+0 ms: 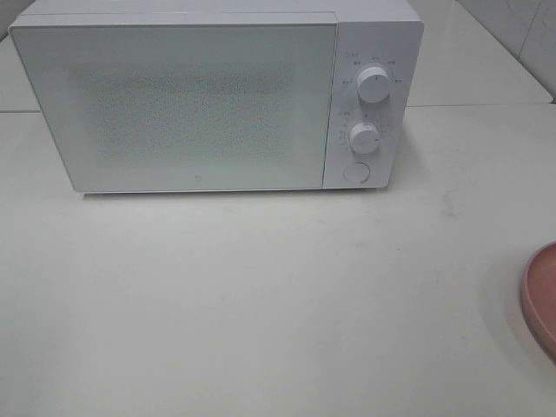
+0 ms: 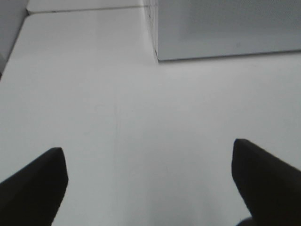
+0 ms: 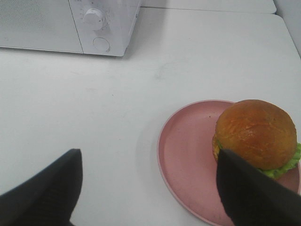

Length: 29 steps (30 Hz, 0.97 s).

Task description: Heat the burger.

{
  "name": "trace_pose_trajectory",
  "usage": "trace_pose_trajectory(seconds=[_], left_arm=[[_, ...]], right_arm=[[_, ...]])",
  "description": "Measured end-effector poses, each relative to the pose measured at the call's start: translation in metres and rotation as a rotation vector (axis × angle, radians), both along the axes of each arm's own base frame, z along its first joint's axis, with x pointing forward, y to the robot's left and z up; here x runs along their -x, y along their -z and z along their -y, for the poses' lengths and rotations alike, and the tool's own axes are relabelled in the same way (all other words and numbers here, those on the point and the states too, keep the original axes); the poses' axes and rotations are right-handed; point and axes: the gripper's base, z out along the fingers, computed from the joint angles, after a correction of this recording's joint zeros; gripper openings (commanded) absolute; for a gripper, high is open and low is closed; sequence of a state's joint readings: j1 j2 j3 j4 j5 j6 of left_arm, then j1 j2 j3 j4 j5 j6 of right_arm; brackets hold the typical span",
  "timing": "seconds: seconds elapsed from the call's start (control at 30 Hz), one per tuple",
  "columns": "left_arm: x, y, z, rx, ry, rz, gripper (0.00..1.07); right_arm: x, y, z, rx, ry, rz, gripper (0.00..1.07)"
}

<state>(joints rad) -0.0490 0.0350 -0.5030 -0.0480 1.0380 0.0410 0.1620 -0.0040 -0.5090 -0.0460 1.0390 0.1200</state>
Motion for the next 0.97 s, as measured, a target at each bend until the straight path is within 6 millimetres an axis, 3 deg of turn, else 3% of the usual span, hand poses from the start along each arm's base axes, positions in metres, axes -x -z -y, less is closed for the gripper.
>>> trace_pose_trajectory(seconds=[0.97], left_arm=[[0.0063, 0.0005, 0.0004, 0.006, -0.038, 0.035, 0.87]], right_arm=[[0.0000, 0.0000, 0.0000, 0.000, 0.000, 0.000, 0.75]])
